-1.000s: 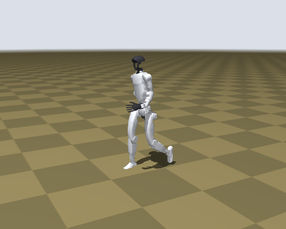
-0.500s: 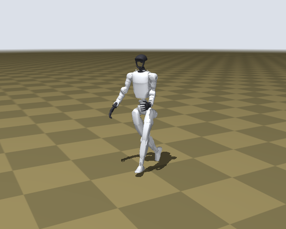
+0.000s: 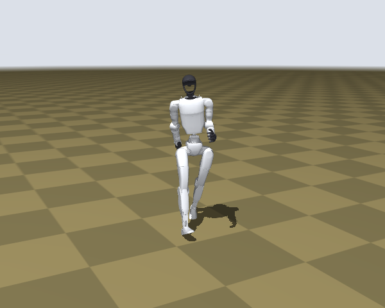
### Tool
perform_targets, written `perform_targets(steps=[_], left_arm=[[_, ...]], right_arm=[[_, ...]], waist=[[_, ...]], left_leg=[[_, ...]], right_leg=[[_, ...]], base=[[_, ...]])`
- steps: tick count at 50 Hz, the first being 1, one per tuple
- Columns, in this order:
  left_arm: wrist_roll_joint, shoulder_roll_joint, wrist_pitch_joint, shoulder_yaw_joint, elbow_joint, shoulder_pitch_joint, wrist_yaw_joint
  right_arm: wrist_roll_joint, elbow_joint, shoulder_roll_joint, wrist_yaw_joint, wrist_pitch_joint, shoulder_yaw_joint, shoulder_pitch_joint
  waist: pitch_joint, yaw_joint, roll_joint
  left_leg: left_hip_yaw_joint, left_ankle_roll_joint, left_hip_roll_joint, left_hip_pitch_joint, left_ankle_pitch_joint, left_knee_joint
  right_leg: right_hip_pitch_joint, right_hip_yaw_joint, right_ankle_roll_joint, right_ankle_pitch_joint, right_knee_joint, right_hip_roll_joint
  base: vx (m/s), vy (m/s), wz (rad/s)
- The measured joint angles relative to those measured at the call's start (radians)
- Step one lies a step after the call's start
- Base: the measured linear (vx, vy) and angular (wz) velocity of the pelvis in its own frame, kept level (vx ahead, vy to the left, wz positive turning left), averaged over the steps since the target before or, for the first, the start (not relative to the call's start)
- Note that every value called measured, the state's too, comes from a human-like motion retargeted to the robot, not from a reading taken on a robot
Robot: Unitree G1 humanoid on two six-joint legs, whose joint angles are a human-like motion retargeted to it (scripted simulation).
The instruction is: Walk run
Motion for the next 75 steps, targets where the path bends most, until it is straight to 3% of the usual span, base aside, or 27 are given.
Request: perform_targets(steps=[2,3,5,7,10,12,15,23,26,29,32,35,37,40,42,45,52,55,57,60,62,63,65,66,68,71,75], left_arm=[[0.004,-0.009,-0.008,0.007,0.016,0.045,0.001],[0.007,-0.014,-0.014,0.008,0.024,0.071,0.000],[0.018,-0.038,-0.020,0.006,0.038,0.113,0.008],[0.029,-0.059,-0.012,-0.007,0.042,0.124,0.042],[0.058,-0.067,-0.012,-0.001,0.044,0.144,0.016],[0.065,-0.064,-0.009,-0.005,0.054,0.148,0.008],[0.059,-0.070,-0.008,-0.002,0.048,0.171,0.013],[0.037,-0.049,-0.012,-0.015,-0.016,0.218,0.017],[0.036,-0.065,-0.005,-0.005,-0.014,0.224,0.029],[0.036,-0.091,0.004,0.018,0.007,0.234,0.048],[0.035,-0.112,0.009,0.052,0.018,0.248,0.058],[-0.004,-0.113,0.016,0.076,0.021,0.241,0.047],[-0.023,-0.107,0.025,0.081,0.023,0.198,0.029],[-0.017,-0.075,0.036,0.070,0.028,0.125,0.042],[-0.009,-0.071,0.036,0.062,0.034,0.084,0.048],[-0.020,-0.071,0.035,0.040,0.028,0.049,0.048],[-0.044,-0.026,0.034,0.000,-0.046,-0.013,0.055],[-0.050,-0.002,0.031,0.024,-0.059,-0.012,0.048],[-0.055,-0.003,0.029,0.038,-0.053,0.012,0.056],[-0.069,-0.024,0.033,0.046,-0.029,0.059,0.068],[-0.076,-0.042,0.034,0.044,-0.011,0.092,0.059],[-0.074,-0.050,0.035,0.041,-0.005,0.105,0.052],[-0.067,-0.065,0.036,0.021,0.005,0.129,0.046],[-0.065,-0.069,0.034,0.019,0.008,0.136,0.039],[-0.058,-0.078,0.026,0.028,0.011,0.146,0.011],[-0.040,-0.095,0.017,0.052,0.016,0.174,-0.007],[-0.046,-0.105,0.013,0.055,0.006,0.220,0.017]], right_arm=[[-0.004,0.000,-0.040,-0.015,0.033,-0.027,-0.013],[0.006,0.000,-0.056,-0.015,0.042,-0.051,-0.020],[0.063,0.000,-0.093,0.004,0.037,-0.104,-0.056],[0.159,0.000,-0.151,0.050,0.020,-0.142,-0.125],[0.301,0.000,-0.188,0.099,0.011,-0.204,-0.221],[0.370,-0.038,-0.198,0.128,-0.025,-0.250,-0.287],[0.424,-0.133,-0.220,0.146,-0.098,-0.266,-0.367],[0.462,-0.356,-0.375,0.146,-0.234,-0.140,-0.500],[0.395,-0.388,-0.415,0.099,-0.241,-0.140,-0.529],[0.368,-0.403,-0.404,0.070,-0.242,-0.138,-0.524],[0.356,-0.394,-0.338,0.063,-0.264,-0.143,-0.486],[0.330,-0.347,-0.249,0.062,-0.269,-0.146,-0.421],[0.316,-0.285,-0.210,0.061,-0.234,-0.161,-0.382],[0.324,-0.162,-0.145,0.074,-0.161,-0.180,-0.317],[0.333,-0.091,-0.112,0.092,-0.120,-0.185,-0.257],[0.329,-0.011,-0.054,0.086,-0.097,-0.173,-0.158],[0.318,0.000,0.078,0.117,0.024,-0.102,0.049],[0.283,0.000,0.091,0.176,0.100,-0.072,0.091],[0.278,0.000,0.080,0.180,0.126,-0.047,0.098],[0.276,0.000,0.032,0.138,0.156,-0.044,0.071],[0.276,0.000,-0.002,0.093,0.139,-0.080,0.035],[0.283,0.000,-0.019,0.078,0.119,-0.097,0.010],[0.312,0.000,-0.059,0.072,0.086,-0.127,-0.050],[0.328,0.000,-0.083,0.078,0.082,-0.136,-0.085],[0.354,0.000,-0.128,0.091,0.071,-0.158,-0.166],[0.366,-0.022,-0.185,0.101,0.032,-0.205,-0.304],[0.420,-0.141,-0.238,0.144,-0.073,-0.202,-0.461]], waist=[[-0.021,-0.034,0.009],[-0.024,-0.065,0.027],[-0.025,-0.070,0.062],[-0.023,-0.092,0.060],[-0.044,-0.049,0.000],[-0.035,-0.015,-0.014],[-0.034,0.061,-0.068],[-0.050,0.283,-0.120],[-0.072,0.316,-0.146],[-0.089,0.339,-0.172],[-0.109,0.377,-0.201],[-0.115,0.308,-0.179],[-0.086,0.249,-0.176],[-0.089,0.254,-0.063],[-0.081,0.242,-0.033],[-0.064,0.152,0.005],[0.001,-0.001,-0.022],[0.013,0.004,-0.046],[0.011,0.005,-0.049],[-0.028,-0.029,-0.040],[-0.035,-0.089,-0.016],[-0.033,-0.095,0.000],[-0.026,-0.096,0.027],[-0.026,-0.099,0.025],[-0.026,-0.076,0.003],[-0.017,-0.042,-0.045],[0.011,0.055,-0.106]], left_leg=[[-0.032,-0.106,-0.003,0.012,0.146,0.058],[-0.038,-0.182,0.017,0.010,0.247,0.114],[0.042,-0.392,0.082,-0.040,0.448,0.258],[0.207,-0.431,0.073,-0.159,0.555,0.488],[0.192,-0.431,0.048,-0.308,0.577,0.734],[0.272,-0.264,0.127,-0.430,0.424,0.833],[0.434,-0.101,0.196,-0.586,0.237,0.830],[0.585,0.090,0.234,-0.830,0.036,0.198],[0.615,0.092,0.187,-0.842,-0.075,-0.032],[0.708,0.092,0.185,-0.789,-0.092,-0.061],[0.721,0.092,0.227,-0.755,-0.016,0.022],[0.470,0.092,0.187,-0.754,-0.014,0.140],[0.428,0.092,0.127,-0.705,-0.091,0.218],[0.409,0.092,0.227,-0.581,-0.126,0.173],[0.371,0.092,0.207,-0.509,-0.138,0.135],[0.310,0.092,0.174,-0.374,-0.130,0.037],[0.150,0.092,0.063,-0.129,-0.198,-0.037],[0.170,0.092,0.044,-0.023,-0.216,-0.063],[0.176,0.052,0.051,0.026,-0.204,-0.053],[0.162,-0.053,0.064,0.049,-0.072,0.001],[0.106,-0.156,0.089,0.035,0.140,0.108],[0.084,-0.228,0.103,0.012,0.272,0.180],[0.065,-0.362,0.122,-0.080,0.466,0.409],[0.110,-0.382,0.151,-0.135,0.534,0.528],[0.192,-0.351,0.176,-0.231,0.587,0.710],[0.345,-0.165,0.217,-0.361,0.403,0.799],[0.455,-0.061,0.177,-0.563,0.195,0.739]], right_leg=[[0.006,-0.084,0.018,0.060,0.087,-0.018],[0.020,0.001,0.038,0.101,0.119,-0.007],[0.032,0.132,-0.011,0.092,0.202,0.043],[0.042,0.075,-0.037,0.014,0.290,-0.044],[0.147,-0.107,-0.125,-0.011,0.273,-0.089],[0.220,0.001,-0.164,-0.015,0.230,0.005],[0.323,-0.113,-0.174,0.000,0.164,-0.040],[0.514,-0.150,-0.254,-0.065,0.071,0.059],[0.563,-0.175,-0.247,-0.065,0.073,0.068],[0.617,-0.183,-0.190,0.036,0.113,0.064],[0.652,-0.203,-0.094,0.316,0.196,0.037],[0.588,-0.145,-0.035,0.588,0.470,0.111],[0.484,-0.126,-0.017,0.588,0.781,0.142],[0.379,-0.096,-0.080,0.526,0.786,0.283],[0.301,-0.058,-0.103,0.414,0.799,0.289],[0.195,-0.062,-0.122,0.236,0.713,0.213],[0.059,-0.064,-0.086,0.106,0.172,-0.034],[0.027,0.050,0.027,0.021,-0.024,-0.054],[0.024,-0.022,0.054,0.009,-0.025,-0.057],[0.019,-0.131,-0.005,0.028,0.096,-0.059],[0.053,-0.082,0.021,0.129,0.142,-0.056],[0.071,0.037,-0.018,0.120,0.170,-0.015],[0.087,0.038,-0.102,0.108,0.228,0.007],[0.115,0.003,-0.130,0.082,0.240,0.006],[0.184,-0.136,-0.171,0.050,0.242,-0.032],[0.278,-0.044,-0.222,0.023,0.212,0.009],[0.393,-0.097,-0.242,0.036,0.139,-0.018]], base=[[1.03,-0.21,1.29],[1.35,-0.40,1.60],[1.35,-0.30,1.24],[0.99,0.19,1.35],[0.92,-0.55,0.57],[0.69,-0.47,0.43],[1.01,-0.30,-0.06],[0.93,-0.20,-0.17],[1.02,-0.14,0.21],[1.33,-0.01,0.02],[1.30,-0.05,-0.50],[1.42,-0.08,1.09],[1.10,-0.06,1.77],[1.11,0.13,0.78],[0.95,0.15,1.27],[1.19,0.08,2.13],[0.99,-0.11,1.77],[1.07,-0.23,0.27],[1.22,-0.37,0.03],[1.30,-0.29,0.79],[1.12,-0.23,1.62],[1.18,-0.29,1.21],[1.11,-0.29,0.91],[0.92,-0.27,0.81],[1.04,-0.33,0.36],[0.99,-0.27,0.22],[0.81,-0.15,-0.39]])
